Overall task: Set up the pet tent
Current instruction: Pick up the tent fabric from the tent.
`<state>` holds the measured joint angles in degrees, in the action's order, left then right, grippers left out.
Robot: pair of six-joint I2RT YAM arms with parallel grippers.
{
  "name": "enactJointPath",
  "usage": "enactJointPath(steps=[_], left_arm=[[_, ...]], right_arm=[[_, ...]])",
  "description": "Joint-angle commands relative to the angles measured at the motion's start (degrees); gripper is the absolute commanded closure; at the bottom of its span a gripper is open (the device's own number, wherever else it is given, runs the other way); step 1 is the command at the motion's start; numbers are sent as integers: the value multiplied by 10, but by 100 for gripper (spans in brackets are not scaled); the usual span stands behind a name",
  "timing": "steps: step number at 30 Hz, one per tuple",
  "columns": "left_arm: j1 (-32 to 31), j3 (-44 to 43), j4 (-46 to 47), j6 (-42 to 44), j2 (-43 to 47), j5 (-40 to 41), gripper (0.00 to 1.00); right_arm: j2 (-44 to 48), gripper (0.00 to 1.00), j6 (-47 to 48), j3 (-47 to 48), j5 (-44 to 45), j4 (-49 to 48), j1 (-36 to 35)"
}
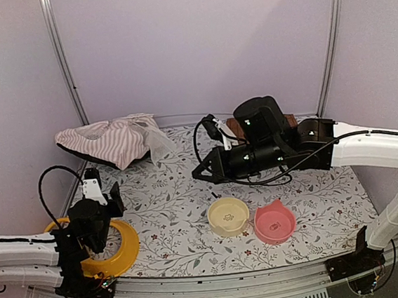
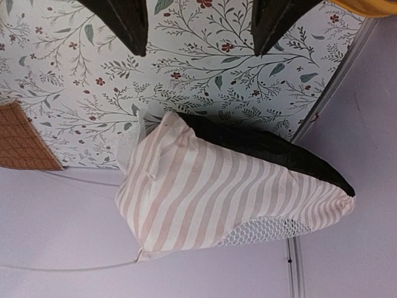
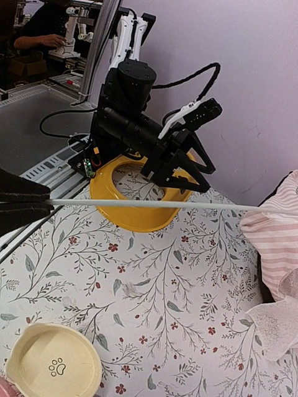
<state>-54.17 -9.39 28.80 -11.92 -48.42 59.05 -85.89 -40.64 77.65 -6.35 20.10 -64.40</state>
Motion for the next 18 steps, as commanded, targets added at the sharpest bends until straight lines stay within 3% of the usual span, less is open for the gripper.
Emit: enactJointPath(steps=[1,10,18], left_arm=[[33,-7,46,31,-37,-71,43],[114,-62,97,59,-134,-120,42],[167,-108,126,135,-174,-185,41]], right_arm=[[-8,100,15,22,2,-39,12],[-3,100,24,24,-3,-34,21],[0,100,24,21,-5,-33,23]])
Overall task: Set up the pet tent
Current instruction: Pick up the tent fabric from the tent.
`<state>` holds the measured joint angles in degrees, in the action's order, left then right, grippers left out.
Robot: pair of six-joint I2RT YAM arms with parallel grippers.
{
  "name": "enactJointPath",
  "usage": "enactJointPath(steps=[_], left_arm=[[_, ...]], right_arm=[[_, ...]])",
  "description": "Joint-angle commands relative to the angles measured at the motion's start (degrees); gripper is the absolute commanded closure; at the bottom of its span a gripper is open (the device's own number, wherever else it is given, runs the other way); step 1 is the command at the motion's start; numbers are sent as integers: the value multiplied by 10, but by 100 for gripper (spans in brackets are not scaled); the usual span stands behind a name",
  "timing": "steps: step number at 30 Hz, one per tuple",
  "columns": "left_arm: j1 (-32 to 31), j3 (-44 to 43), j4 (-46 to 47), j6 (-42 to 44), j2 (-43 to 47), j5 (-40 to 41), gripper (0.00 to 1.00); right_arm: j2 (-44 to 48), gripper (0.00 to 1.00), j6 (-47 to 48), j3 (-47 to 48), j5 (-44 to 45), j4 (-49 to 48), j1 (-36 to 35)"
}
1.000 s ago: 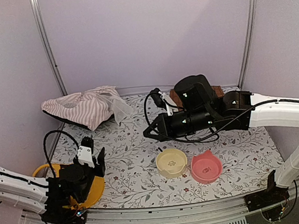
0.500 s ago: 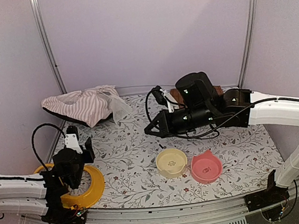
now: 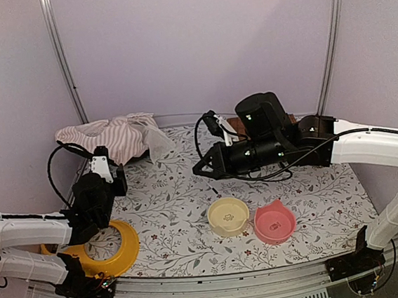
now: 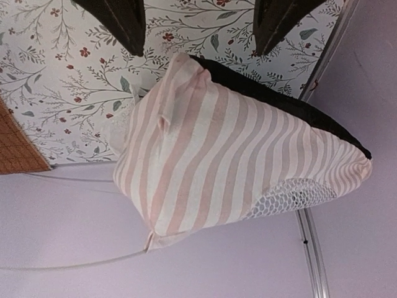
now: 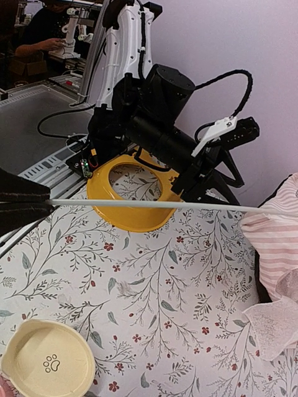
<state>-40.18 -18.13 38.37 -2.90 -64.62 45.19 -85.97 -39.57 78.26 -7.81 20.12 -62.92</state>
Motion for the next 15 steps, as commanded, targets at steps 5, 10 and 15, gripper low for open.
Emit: enactJointPath(steps=[5,10,15], left_arm=[[57,-37,26,61,-36,-80,42],[72,-48,40,79,-60,-100,43],[86,-55,60,93,-85,-114,43]], right_arm=[[0,100,12,15,7,-37,8],[-2,100,10,13,6,-36,8],[-3,100,8,13,5,-36,8]])
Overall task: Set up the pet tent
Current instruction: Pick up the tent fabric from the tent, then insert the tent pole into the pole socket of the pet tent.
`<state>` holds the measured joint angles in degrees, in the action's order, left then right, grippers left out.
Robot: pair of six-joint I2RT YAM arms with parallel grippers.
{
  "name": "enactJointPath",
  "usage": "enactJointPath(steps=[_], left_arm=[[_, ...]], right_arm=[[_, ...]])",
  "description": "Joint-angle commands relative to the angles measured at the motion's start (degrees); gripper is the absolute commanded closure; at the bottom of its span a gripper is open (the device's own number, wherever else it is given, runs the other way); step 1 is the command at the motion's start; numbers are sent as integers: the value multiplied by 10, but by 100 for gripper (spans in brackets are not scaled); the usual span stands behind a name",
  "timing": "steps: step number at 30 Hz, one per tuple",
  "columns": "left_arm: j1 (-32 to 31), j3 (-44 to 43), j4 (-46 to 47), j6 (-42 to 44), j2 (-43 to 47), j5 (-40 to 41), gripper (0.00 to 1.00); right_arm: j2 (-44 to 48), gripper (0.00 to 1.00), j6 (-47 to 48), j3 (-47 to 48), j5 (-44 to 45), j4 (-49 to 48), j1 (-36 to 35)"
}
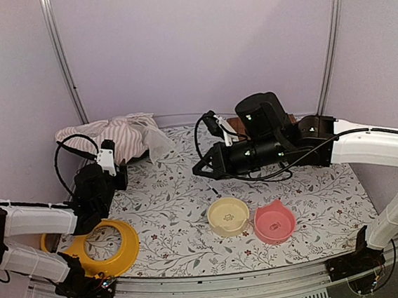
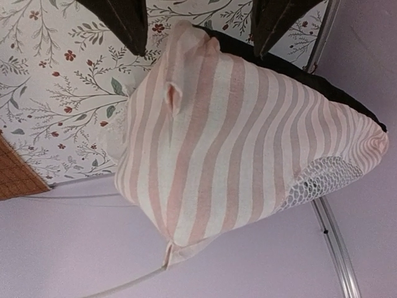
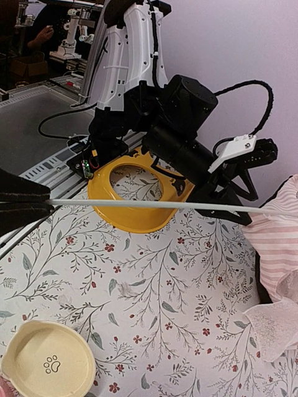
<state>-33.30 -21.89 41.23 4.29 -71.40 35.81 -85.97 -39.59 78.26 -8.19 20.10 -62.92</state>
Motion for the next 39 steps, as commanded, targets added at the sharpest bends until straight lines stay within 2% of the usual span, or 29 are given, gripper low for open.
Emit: enactJointPath(steps=[1,5,7,11,14,16,20,25,30,33,39], left_arm=[[22,-20,33,20,-23,-19,44],[42,-27,42,16,-33,-29,46],[53,-35,44,16,-41,-43,51],[59,-47,54,31,-53,-84,73],[58,-49,57,32,-48,-112,94],[53,-47,56,29,-34,-123,100],[20,-40,38,15,11,-165,100],[-51,-13,16,5,83,-193,100],[-156,13,-2,-14,134,-209,100],[-235,13,-14,-10,138,-196,100],[-375,3,-19,3,114,-115,100]], right_arm=[[-4,100,8,12,8,-36,8],[-2,100,8,10,10,-35,8],[-1,100,7,9,9,-36,8],[-4,100,5,8,7,-37,7],[-7,100,4,8,5,-40,8],[-10,100,4,7,4,-42,8],[-18,100,4,5,4,-48,8],[-17,100,1,-6,10,-63,8],[-8,100,-8,-22,31,-77,8],[8,100,-23,-45,43,-113,8],[38,100,-52,-105,64,-209,8]])
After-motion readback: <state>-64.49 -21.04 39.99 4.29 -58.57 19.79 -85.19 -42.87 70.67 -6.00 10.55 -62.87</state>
